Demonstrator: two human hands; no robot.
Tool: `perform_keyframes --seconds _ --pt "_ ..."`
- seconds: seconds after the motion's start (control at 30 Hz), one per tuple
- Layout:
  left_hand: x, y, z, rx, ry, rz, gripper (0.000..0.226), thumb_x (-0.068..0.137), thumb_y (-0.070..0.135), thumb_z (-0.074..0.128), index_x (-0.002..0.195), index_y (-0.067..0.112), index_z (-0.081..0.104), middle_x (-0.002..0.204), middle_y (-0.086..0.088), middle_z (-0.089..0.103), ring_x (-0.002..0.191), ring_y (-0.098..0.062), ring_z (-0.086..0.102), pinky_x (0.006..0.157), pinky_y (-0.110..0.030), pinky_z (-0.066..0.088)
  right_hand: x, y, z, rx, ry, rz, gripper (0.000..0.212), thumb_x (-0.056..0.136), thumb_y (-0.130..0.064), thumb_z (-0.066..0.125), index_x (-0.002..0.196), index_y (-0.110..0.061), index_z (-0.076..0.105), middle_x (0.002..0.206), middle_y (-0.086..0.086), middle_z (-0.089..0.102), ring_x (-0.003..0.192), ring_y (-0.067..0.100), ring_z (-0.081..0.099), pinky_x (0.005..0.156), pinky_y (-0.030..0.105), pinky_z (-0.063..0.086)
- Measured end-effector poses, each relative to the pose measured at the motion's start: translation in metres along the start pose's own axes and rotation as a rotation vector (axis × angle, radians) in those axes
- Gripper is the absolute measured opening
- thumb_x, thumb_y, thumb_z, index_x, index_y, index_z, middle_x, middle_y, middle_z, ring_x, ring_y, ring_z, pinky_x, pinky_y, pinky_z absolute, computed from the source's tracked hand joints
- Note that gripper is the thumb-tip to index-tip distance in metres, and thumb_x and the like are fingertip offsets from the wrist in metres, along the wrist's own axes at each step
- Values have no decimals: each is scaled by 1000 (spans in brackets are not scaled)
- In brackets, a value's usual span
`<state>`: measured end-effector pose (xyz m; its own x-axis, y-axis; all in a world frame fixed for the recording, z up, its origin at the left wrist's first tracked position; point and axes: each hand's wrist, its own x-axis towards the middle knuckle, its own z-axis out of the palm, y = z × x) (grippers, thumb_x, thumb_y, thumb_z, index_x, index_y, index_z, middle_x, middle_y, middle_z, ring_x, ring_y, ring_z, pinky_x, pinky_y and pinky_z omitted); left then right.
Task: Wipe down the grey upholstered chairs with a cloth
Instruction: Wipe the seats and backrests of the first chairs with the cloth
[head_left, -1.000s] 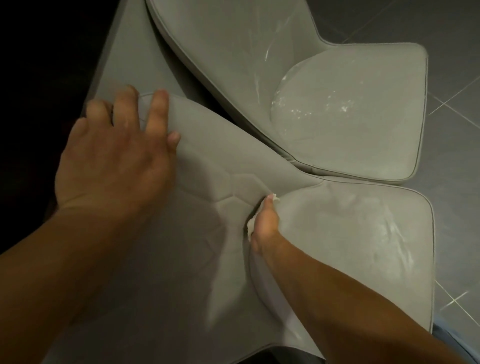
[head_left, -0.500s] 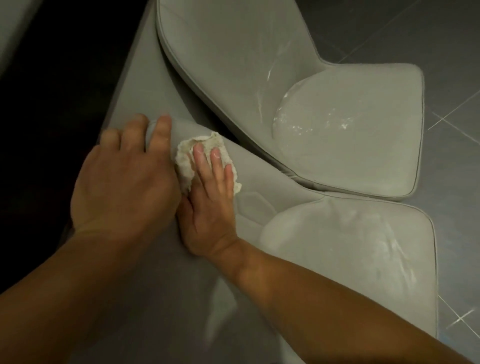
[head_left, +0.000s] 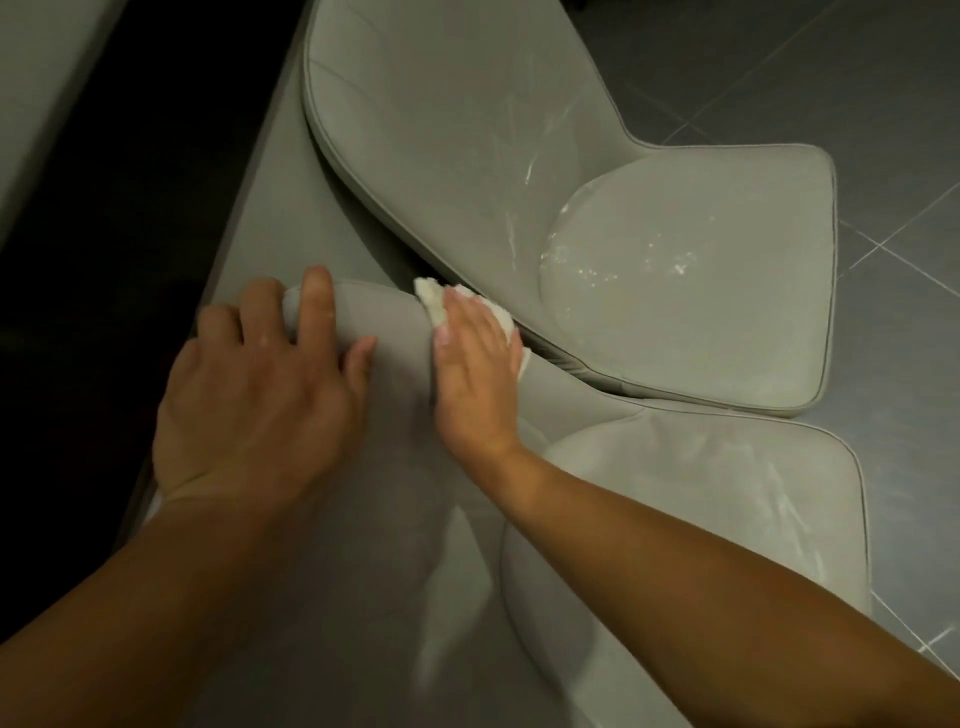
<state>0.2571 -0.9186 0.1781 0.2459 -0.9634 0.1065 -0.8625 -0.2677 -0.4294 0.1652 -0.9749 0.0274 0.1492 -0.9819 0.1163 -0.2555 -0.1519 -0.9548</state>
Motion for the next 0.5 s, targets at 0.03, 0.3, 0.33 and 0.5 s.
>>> perform_keyframes --seconds 0.03,0.3,0.33,0.5 --pt "0 1 -1 4 -7 -4 60 101 48 40 146 9 41 124 -30 50 95 -49 50 72 -51 45 3 -6 2 -9 5 -16 45 102 -41 25 143 -30 41 145 -9 46 137 8 33 117 44 15" --pt "7 7 -4 52 -67 -85 50 103 49 37 137 12 43 110 -26 52 89 -44 51 70 -47 46 21 86 -47 -175 -279 219 51 104 -45 23 129 -19 58 124 9 63 115 29 56 97 38 42" --pt "7 7 -6 54 -86 -94 51 103 49 37 137 12 43 109 -26 52 89 -43 51 70 -47 45 17 104 -62 -201 -314 344 50 104 -45 24 128 -19 60 125 10 63 117 30 56 97 37 42" --pt "8 9 -6 29 -40 -112 51 101 48 42 133 9 48 105 -27 51 86 -43 48 69 -48 42 4 138 -103 -291 -317 505 41 105 -36 31 118 -15 63 115 12 67 106 31 60 81 31 40"
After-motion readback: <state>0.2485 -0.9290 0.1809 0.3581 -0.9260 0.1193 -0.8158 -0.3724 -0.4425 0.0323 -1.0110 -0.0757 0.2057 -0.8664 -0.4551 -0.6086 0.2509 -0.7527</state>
